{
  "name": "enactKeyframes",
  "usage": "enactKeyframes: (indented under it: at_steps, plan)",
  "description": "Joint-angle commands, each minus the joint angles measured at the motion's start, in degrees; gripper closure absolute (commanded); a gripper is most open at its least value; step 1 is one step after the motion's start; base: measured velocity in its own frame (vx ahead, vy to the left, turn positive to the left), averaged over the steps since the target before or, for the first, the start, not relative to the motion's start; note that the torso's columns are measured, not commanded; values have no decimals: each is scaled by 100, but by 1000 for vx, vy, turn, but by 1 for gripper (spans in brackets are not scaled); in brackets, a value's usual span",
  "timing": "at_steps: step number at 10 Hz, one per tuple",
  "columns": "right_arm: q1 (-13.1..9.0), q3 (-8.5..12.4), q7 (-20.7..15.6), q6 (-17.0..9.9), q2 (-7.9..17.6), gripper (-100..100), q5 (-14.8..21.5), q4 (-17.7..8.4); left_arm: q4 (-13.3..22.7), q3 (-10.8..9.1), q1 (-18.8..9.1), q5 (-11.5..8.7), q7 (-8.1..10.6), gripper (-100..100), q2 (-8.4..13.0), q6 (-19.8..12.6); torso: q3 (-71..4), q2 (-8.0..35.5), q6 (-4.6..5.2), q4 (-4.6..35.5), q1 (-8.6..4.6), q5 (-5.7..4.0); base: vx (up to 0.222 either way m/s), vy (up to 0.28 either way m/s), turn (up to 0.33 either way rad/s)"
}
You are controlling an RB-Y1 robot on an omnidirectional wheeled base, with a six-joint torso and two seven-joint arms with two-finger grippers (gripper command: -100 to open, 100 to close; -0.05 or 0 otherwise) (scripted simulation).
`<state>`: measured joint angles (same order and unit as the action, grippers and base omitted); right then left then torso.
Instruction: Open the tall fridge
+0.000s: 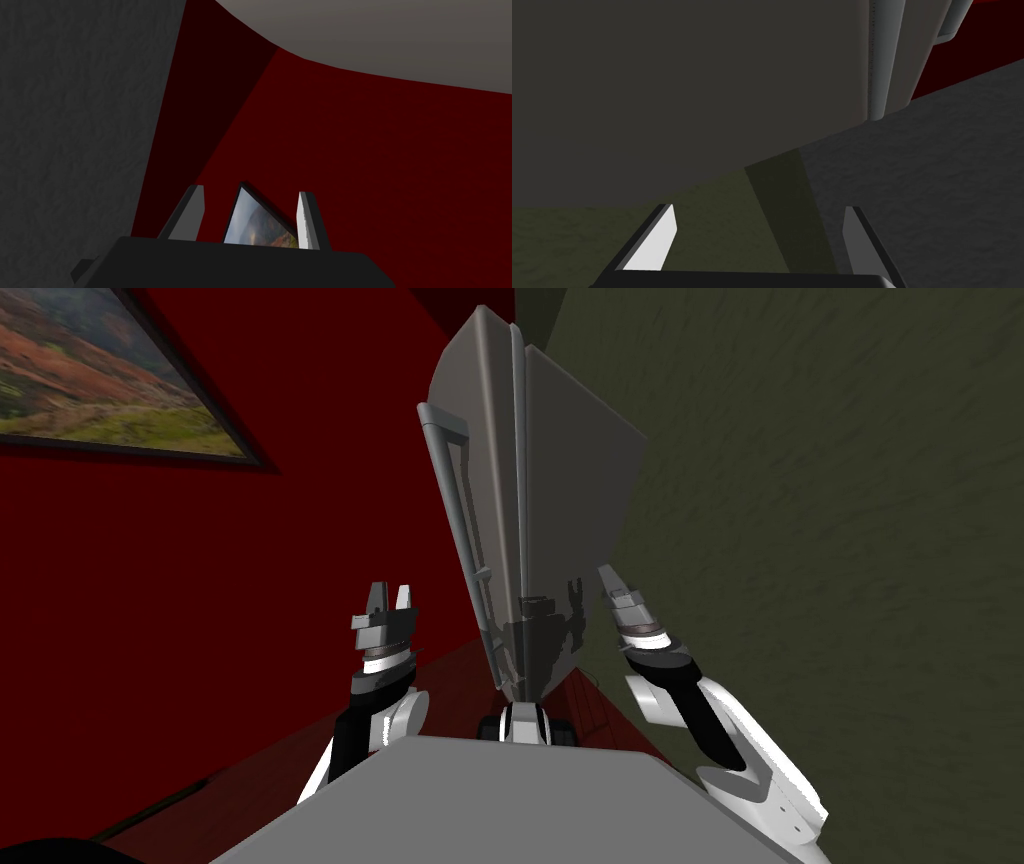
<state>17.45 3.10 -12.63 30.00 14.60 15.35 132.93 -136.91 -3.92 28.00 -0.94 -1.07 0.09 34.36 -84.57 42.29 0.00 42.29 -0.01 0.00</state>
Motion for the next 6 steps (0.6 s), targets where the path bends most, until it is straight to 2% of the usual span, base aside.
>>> enactKeyframes:
  at_steps: [1, 6]
  plan:
    - [-66, -59, -414, -17, -48, -100, 174, -14, 0, 0, 0, 0, 0, 0, 0, 0, 0, 0, 1, 0, 2, 0, -1, 12, -34]
    - [-66, -59, -414, -17, -48, -100, 174, -14, 0, 0, 0, 0, 0, 0, 0, 0, -1, -1, -1, 0, -5, -2, 0, -3, 9]
